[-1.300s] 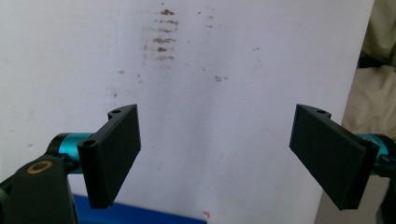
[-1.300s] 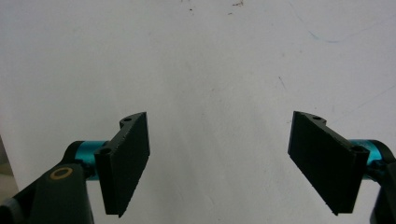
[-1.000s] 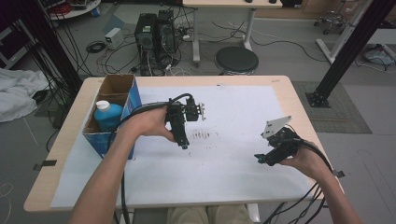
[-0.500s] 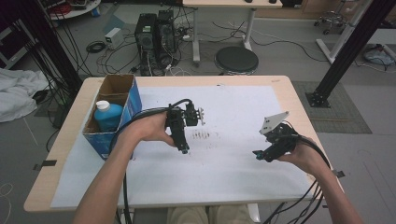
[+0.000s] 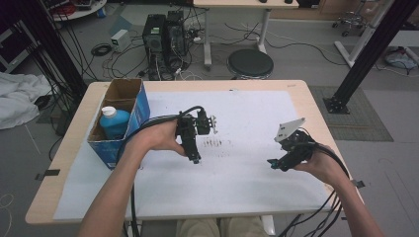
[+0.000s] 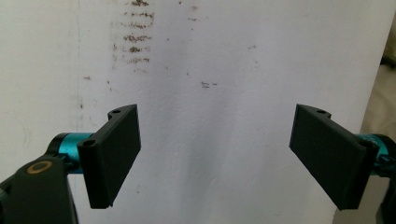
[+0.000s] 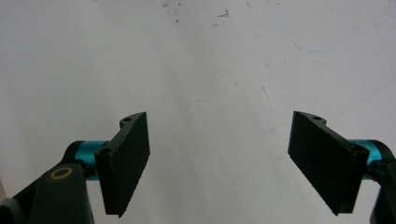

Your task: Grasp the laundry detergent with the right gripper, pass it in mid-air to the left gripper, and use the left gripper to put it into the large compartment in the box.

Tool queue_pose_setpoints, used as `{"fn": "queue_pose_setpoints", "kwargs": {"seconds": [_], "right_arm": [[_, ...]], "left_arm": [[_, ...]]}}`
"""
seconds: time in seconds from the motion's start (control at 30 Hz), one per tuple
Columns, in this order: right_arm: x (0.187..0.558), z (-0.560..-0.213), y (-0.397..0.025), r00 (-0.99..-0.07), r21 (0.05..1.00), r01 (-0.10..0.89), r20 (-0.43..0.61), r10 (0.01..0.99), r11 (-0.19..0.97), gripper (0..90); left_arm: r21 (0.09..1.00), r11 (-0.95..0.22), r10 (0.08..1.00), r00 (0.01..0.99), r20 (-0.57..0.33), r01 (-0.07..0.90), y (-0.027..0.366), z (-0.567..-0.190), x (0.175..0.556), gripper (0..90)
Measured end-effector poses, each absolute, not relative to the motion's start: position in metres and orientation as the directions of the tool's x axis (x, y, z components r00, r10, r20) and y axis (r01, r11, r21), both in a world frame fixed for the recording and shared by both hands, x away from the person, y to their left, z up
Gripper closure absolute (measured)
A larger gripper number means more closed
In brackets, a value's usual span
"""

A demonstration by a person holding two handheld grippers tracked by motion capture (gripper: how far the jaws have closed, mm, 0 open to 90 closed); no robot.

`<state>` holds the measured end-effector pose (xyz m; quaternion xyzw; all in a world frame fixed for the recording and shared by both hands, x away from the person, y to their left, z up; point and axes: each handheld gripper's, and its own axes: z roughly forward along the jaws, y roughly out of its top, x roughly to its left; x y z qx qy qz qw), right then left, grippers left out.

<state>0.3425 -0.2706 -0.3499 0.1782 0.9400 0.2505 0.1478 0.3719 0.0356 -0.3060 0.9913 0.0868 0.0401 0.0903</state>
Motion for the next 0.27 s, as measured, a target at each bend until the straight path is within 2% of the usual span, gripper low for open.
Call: {"fn": "queue_pose_setpoints", "kwargs": {"seconds": [0.27], "right_arm": [[0.3428,-0.3497,-0.2688,-0.892,0.530,0.258,-0.191,0.410,0.808,20.0]], "left_arm": [[0.206,-0.963,0.193,0.979,0.073,0.174,0.0389,-0.3061,0.3716,16.5]]}}
